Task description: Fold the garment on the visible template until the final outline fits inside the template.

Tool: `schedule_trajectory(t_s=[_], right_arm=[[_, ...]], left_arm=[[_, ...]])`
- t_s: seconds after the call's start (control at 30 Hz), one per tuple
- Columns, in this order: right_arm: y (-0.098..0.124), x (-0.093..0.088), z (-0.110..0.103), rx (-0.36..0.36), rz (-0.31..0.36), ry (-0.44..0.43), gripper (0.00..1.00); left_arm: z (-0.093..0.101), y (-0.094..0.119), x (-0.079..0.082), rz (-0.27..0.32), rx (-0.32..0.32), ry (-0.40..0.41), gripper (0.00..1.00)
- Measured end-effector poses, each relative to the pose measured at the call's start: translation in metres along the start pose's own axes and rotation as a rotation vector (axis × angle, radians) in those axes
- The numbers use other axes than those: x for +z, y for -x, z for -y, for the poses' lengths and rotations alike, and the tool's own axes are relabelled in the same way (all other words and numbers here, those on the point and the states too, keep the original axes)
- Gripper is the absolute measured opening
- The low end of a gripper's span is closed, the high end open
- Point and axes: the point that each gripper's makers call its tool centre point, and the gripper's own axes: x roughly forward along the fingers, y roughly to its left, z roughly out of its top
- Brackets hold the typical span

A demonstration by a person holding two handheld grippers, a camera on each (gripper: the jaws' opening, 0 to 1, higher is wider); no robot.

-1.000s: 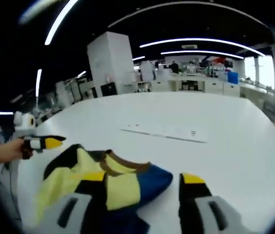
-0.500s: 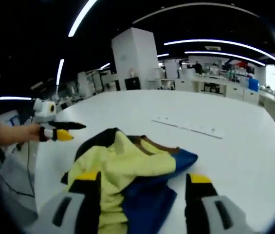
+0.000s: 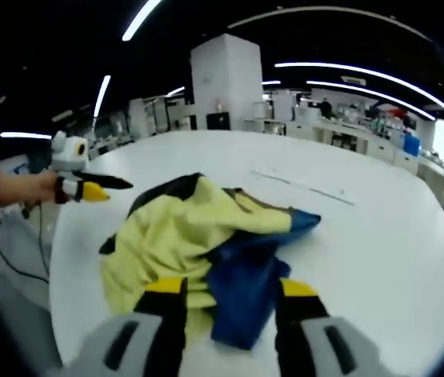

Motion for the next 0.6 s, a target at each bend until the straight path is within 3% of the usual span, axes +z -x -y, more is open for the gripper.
schedule_trajectory(t_s=[0.13,0.3,0.6], right_arm=[[-0.001,-0.014,0.003,-0.031,-0.023,0.029,0.27],[-0.004,-0.026,0.003,-0.043,-0.059,0.044,0.23],[-0.009,-0.037,0.011,-0.081,-0.079,0.064,0.12]], left_arm=[[0.002,0.001,-0.016,-0.045,0.019,-0.055,0.54],[0.021,0.0,-0.041,-0.117,0.006,-0.108,0.51],[0.02,-0.008,-0.066,-0.163,0.033,-0.078,0.39]])
